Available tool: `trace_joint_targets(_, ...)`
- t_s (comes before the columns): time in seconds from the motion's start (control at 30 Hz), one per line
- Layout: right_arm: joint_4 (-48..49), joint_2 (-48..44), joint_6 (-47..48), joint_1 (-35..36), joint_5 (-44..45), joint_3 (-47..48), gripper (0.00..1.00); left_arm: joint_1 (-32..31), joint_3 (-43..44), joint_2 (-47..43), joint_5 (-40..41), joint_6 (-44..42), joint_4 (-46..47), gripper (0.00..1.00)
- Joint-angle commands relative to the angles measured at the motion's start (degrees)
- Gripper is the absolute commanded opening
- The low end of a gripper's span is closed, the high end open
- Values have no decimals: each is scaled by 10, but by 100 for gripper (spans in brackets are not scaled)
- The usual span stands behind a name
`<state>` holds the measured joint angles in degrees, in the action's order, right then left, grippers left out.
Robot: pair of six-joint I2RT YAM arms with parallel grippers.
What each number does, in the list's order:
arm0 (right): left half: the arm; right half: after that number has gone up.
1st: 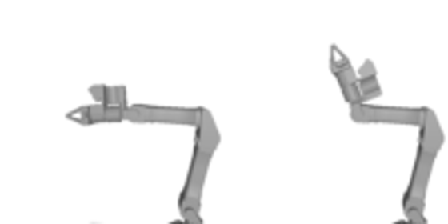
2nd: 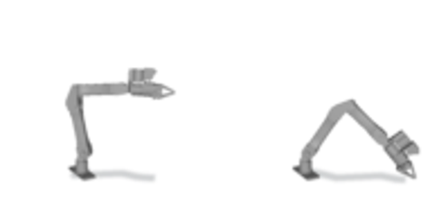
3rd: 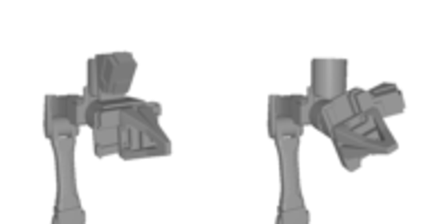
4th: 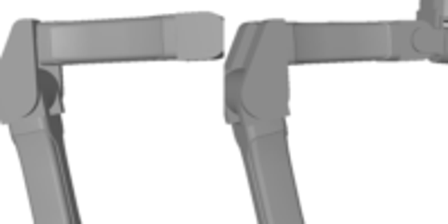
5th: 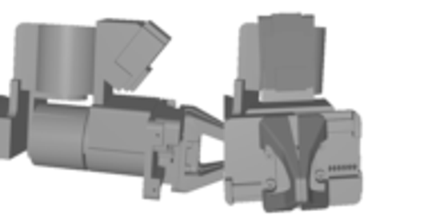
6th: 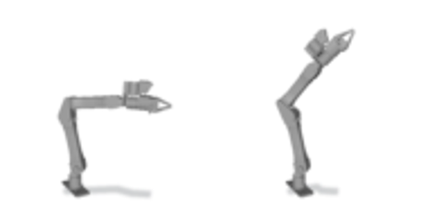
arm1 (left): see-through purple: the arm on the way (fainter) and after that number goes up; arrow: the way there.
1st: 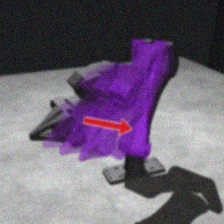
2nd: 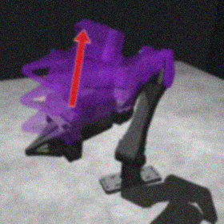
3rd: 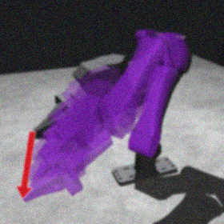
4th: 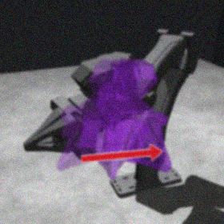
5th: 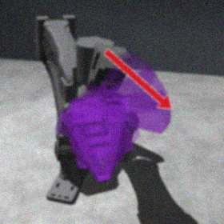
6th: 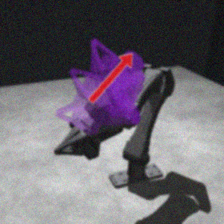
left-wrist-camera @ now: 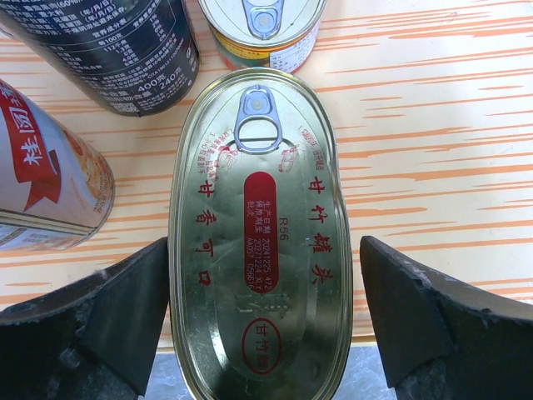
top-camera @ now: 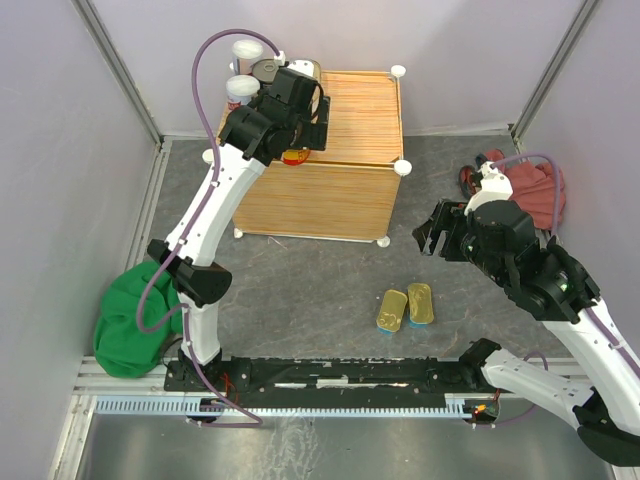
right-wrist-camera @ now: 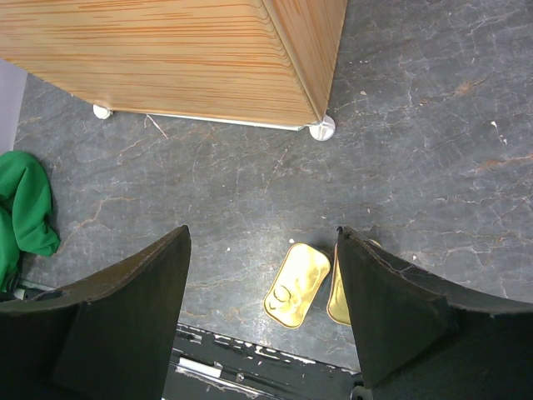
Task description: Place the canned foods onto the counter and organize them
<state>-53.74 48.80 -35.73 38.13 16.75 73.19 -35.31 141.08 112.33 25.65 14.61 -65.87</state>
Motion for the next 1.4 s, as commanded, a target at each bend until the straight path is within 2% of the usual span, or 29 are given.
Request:
trace_joint_targets(0.0, 9, -4, 3, -2, 0, 17, 79, 1, 22, -35, 15, 8, 29, 97)
trace_joint_targets(0.07, 10, -4, 4, -2, 0, 17, 79, 1, 18, -44, 16, 11, 33, 100)
trace_joint_targets(0.57, -30, -1, 12, -2, 21, -11, 79, -18, -9, -113, 12, 22, 58, 99)
trace_joint_targets(0.8, -65, -16, 7, -2, 29, -52, 80, -61, -60, -164, 39, 22, 91, 99)
trace_joint_targets(1.1, -101, -48, -13, -2, 30, -126, 83, -198, -169, -249, 136, 37, 124, 99)
trace_joint_targets(1.37, -119, -81, -38, -2, 8, -207, 86, -359, -329, -321, 214, 96, 161, 99)
